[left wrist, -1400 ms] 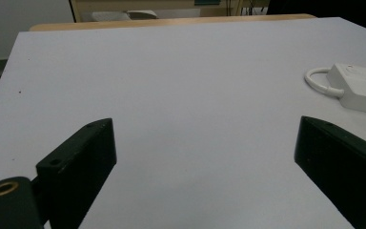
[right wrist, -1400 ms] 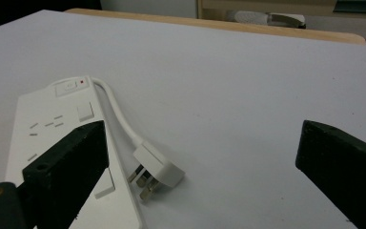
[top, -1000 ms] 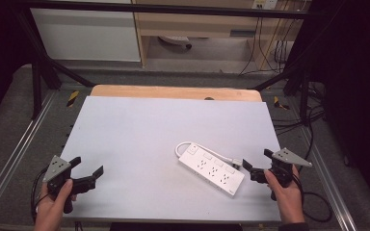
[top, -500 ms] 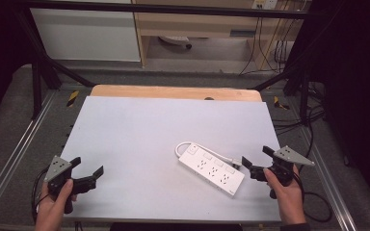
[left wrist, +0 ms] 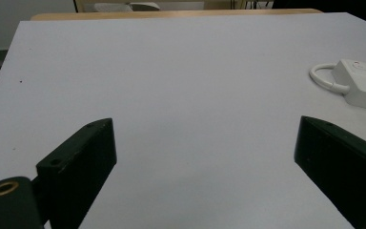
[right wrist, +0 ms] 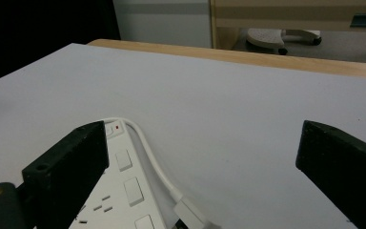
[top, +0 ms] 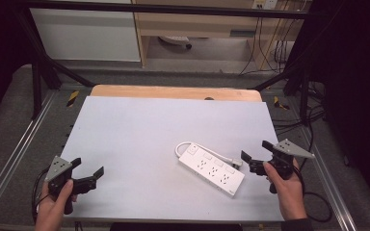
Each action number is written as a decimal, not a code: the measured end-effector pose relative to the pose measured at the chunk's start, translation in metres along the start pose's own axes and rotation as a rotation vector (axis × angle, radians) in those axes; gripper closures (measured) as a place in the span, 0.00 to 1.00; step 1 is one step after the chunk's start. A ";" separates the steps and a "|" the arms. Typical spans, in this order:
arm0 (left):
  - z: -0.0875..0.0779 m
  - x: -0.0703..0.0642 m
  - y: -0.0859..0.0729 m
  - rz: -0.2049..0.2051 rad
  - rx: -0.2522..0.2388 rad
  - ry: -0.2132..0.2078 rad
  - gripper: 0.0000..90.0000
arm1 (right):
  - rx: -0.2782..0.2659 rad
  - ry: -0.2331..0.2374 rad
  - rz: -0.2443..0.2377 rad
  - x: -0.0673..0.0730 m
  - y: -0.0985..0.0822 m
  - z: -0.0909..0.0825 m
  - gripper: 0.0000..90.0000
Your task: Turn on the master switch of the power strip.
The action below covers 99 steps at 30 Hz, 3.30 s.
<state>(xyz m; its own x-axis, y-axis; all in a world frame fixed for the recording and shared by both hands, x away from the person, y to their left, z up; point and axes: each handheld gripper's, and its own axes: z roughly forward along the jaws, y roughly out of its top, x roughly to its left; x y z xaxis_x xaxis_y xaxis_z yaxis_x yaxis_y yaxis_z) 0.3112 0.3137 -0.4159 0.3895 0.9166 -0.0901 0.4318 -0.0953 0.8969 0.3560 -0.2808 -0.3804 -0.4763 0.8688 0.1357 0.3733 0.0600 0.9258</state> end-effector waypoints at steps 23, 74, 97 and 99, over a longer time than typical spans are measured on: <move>0.000 0.001 0.000 -0.006 0.005 0.005 0.08 | -0.003 0.033 -0.032 0.015 0.038 0.047 0.05; 0.041 -0.006 0.012 0.022 -0.013 -0.039 0.08 | -0.055 0.046 -0.157 0.061 0.073 0.101 0.78; 0.040 -0.008 0.010 0.043 0.008 -0.042 0.08 | 0.031 0.130 -0.208 0.087 0.050 0.127 0.98; 0.040 -0.009 0.010 0.039 0.006 -0.041 0.08 | 0.043 0.130 -0.203 0.087 0.048 0.128 0.99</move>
<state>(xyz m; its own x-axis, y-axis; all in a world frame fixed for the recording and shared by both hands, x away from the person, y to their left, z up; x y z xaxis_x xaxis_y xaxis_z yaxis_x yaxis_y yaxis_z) 0.3447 0.2894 -0.4239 0.4392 0.8954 -0.0728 0.4202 -0.1331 0.8976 0.4348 -0.1394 -0.3690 -0.6426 0.7662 -0.0043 0.2918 0.2499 0.9233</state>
